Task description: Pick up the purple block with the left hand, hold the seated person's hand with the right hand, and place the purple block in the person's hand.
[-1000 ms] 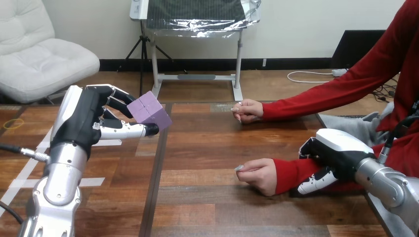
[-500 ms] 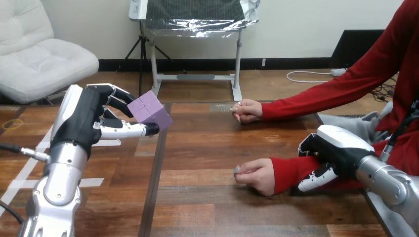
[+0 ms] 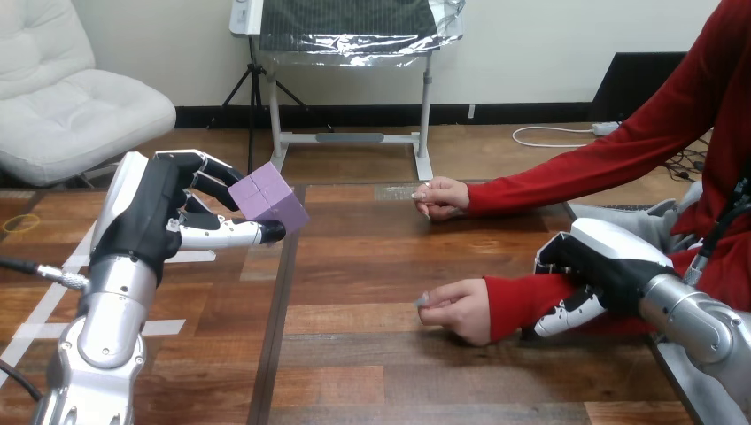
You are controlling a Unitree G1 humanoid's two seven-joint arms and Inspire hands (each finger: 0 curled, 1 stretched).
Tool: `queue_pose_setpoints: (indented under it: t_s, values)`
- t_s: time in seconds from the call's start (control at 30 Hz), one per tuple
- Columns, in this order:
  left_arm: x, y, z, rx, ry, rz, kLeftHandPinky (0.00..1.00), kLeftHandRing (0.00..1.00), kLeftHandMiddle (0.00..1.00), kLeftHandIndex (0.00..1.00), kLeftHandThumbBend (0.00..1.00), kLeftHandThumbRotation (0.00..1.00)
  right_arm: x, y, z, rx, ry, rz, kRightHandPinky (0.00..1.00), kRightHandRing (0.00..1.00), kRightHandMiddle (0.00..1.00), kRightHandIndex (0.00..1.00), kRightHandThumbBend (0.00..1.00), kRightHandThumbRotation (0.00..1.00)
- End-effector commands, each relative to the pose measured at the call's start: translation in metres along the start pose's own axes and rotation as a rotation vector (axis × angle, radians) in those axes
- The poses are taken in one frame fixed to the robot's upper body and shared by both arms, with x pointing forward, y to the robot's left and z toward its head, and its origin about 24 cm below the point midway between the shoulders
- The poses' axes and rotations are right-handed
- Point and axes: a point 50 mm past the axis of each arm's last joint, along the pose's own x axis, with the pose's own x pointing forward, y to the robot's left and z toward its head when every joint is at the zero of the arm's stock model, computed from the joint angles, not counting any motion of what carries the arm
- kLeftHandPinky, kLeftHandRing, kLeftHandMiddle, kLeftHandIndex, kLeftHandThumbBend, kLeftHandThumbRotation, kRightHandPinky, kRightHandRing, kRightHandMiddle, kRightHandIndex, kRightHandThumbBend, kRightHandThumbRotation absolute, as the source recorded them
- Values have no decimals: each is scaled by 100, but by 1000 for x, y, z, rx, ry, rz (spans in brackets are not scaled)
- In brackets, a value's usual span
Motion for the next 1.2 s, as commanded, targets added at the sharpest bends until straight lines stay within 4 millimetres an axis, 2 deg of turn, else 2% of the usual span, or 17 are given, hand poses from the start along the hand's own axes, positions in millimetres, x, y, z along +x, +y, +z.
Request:
queue_pose_setpoints:
  t_s: [0.0, 0.6, 1.17]
  values:
    - [4, 8, 18, -9, -69, 34, 22, 30, 37, 44, 68, 0, 5, -47, 24, 11, -120, -173, 30, 33, 38, 37, 75, 20]
    - [4, 5, 18, -15, -71, 25, 21, 28, 36, 44, 67, 0, 1, -64, 29, -2, -162, -220, 28, 32, 37, 36, 75, 19]
    - [4, 3, 19, -34, -63, 16, 21, 29, 36, 44, 66, 0, 0, -71, 32, 3, -169, -232, 27, 32, 37, 36, 76, 18]
